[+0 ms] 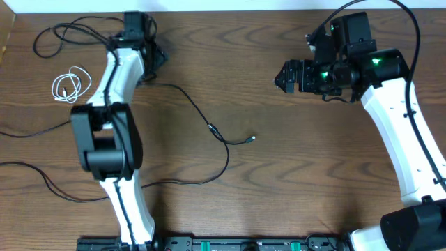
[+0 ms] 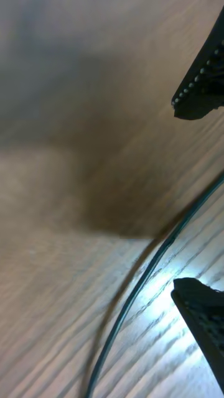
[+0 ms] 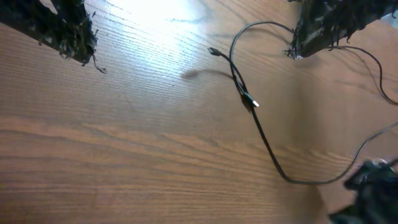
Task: Untangle cables
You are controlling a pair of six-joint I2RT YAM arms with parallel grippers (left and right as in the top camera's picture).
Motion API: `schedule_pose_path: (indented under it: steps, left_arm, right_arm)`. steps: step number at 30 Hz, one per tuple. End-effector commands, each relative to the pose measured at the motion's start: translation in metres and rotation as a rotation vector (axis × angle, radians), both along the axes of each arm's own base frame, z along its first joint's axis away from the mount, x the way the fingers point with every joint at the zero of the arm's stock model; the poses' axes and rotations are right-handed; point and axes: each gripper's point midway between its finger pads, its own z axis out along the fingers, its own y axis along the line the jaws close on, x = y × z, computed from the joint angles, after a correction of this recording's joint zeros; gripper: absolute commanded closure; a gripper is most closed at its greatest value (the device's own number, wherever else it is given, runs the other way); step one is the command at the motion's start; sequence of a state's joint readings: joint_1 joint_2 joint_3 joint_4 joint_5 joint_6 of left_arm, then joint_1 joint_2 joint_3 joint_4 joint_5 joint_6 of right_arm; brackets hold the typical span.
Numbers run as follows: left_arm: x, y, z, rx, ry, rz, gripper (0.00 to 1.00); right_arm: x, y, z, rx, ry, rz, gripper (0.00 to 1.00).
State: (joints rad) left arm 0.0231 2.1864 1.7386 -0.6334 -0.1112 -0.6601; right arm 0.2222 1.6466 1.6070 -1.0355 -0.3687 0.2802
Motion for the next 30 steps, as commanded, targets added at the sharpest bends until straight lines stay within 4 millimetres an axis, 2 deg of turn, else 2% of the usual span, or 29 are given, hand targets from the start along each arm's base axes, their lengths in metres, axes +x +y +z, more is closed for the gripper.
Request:
schedule_pose_path:
  steps: [1,5,9,13,15,18,22,26,30]
  left_arm:
    - [-0.007,0.007,-0.027,0.007,0.050,0.081,0.14]
    - [-0.009,0.008,-0.044,0.013,0.083,0.082,0.19]
    - [-0.012,0.013,-0.051,0.040,0.099,0.091,0.34]
    - [-0.018,0.013,-0.060,0.040,0.133,0.091,0.37]
    - [-0.023,0.013,-0.065,0.041,0.159,0.091,0.43]
    - [-0.033,0.014,-0.067,0.053,0.202,0.093,0.71]
    - [-0.047,0.014,-0.069,0.058,0.260,0.092,0.92]
    - [-0.060,0.015,-0.057,0.058,0.305,0.092,0.93]
    - [-0.070,0.015,-0.022,0.058,0.305,0.093,0.93]
  right_arm:
    - [-0.001,0.003,-0.004,-0.007,0.005,0.018,0.01]
    - [-0.001,0.003,-0.004,-0.008,0.005,0.018,0.01]
    - [0.000,0.003,-0.004,-0.008,0.004,0.018,0.01]
    - [0.000,0.003,-0.004,-0.008,0.005,0.018,0.01]
    - [0.000,0.003,-0.004,-0.008,0.005,0.018,0.01]
    - [0.000,0.003,-0.004,-0.008,0.005,0.018,0.01]
    - [0.000,0.003,-0.004,-0.007,0.004,0.018,0.01]
    - [-0.001,0.003,-0.004,-0.008,0.005,0.018,0.01]
    - [-0.001,0.003,-0.004,-0.008,0.009,0.019,0.01]
